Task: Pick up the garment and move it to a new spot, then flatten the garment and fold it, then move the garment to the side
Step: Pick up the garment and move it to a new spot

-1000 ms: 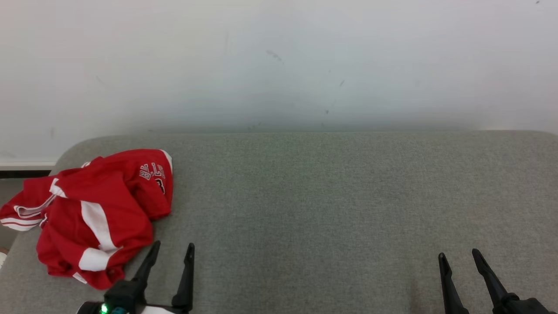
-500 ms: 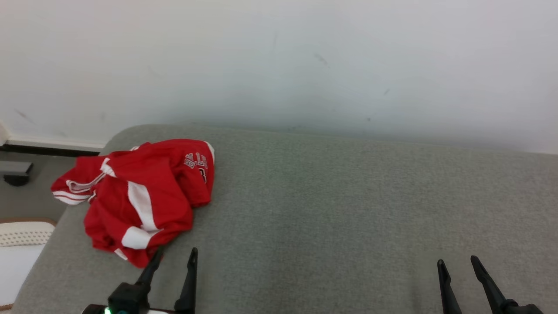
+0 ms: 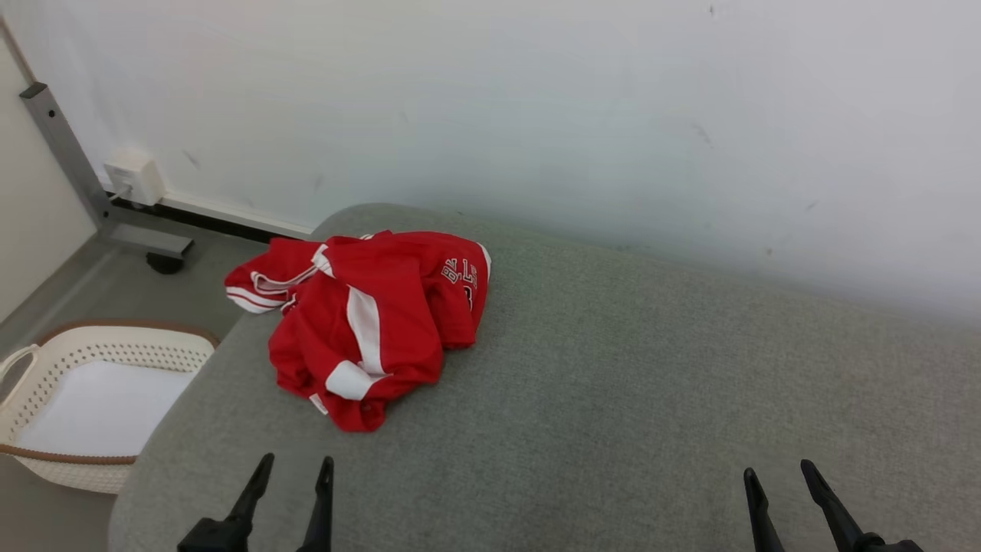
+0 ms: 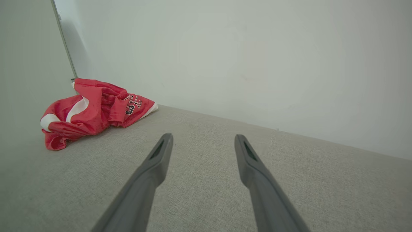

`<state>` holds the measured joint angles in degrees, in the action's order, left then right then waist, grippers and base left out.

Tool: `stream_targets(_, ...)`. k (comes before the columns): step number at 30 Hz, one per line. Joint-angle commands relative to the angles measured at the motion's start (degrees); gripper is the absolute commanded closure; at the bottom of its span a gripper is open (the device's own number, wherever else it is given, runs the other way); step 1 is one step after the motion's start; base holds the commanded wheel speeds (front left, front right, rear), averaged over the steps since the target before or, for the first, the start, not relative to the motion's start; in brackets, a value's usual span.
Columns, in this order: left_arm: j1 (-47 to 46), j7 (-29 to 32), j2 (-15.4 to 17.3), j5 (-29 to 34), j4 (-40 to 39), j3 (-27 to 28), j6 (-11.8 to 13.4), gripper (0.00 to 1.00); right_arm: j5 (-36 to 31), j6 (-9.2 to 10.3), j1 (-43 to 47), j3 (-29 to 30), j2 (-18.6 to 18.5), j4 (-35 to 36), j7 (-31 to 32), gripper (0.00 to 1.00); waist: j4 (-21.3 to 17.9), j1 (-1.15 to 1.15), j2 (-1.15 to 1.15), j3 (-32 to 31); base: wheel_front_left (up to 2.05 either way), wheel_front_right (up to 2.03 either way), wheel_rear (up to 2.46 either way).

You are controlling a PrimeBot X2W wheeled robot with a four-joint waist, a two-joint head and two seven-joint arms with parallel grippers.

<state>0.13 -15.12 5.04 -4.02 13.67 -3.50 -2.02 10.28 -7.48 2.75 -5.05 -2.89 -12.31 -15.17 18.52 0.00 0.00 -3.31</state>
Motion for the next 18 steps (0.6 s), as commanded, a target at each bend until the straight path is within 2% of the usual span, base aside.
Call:
stream_targets(1,0.35,-0.06,0.37,0.4,-0.29,0.21,-0.19,0.0,0.44,-0.02,0.09,-0.06,-0.06,-0.2,0.02,0.0,0.42,0.0,0.0,-0.13,0.0,0.0,0.0)
stream_targets(6,-0.09,-0.06,0.27,-0.17,-0.39,0.82,-0.47,0.0,0.43,-0.02,-0.58,-0.98,-0.07,-0.24,0.02,0.0,-0.17,0.0,0.0,0.63,0.0,0.0,0.0)
stream_targets(10,-3.41,-0.06,1.06,-0.83,0.12,1.0,-1.66,0.0,0.03,-0.02,-1.55,-0.94,-0.06,0.17,0.02,0.0,-1.76,0.0,0.0,2.92,0.0,0.0,0.0)
stream_targets(14,-9.97,0.71,3.17,-1.59,2.59,0.7,-3.14,0.0,-0.71,-0.02,-3.03,-0.36,-0.57,0.92,0.02,0.0,-3.6,0.0,0.0,7.13,0.0,0.0,0.0)
stream_targets(18,-19.58,4.82,5.06,-3.31,4.11,1.18,-4.0,0.0,-1.36,-0.02,-5.69,0.14,-1.59,2.08,0.02,0.0,-5.16,0.0,0.0,12.95,0.0,0.0,0.0)
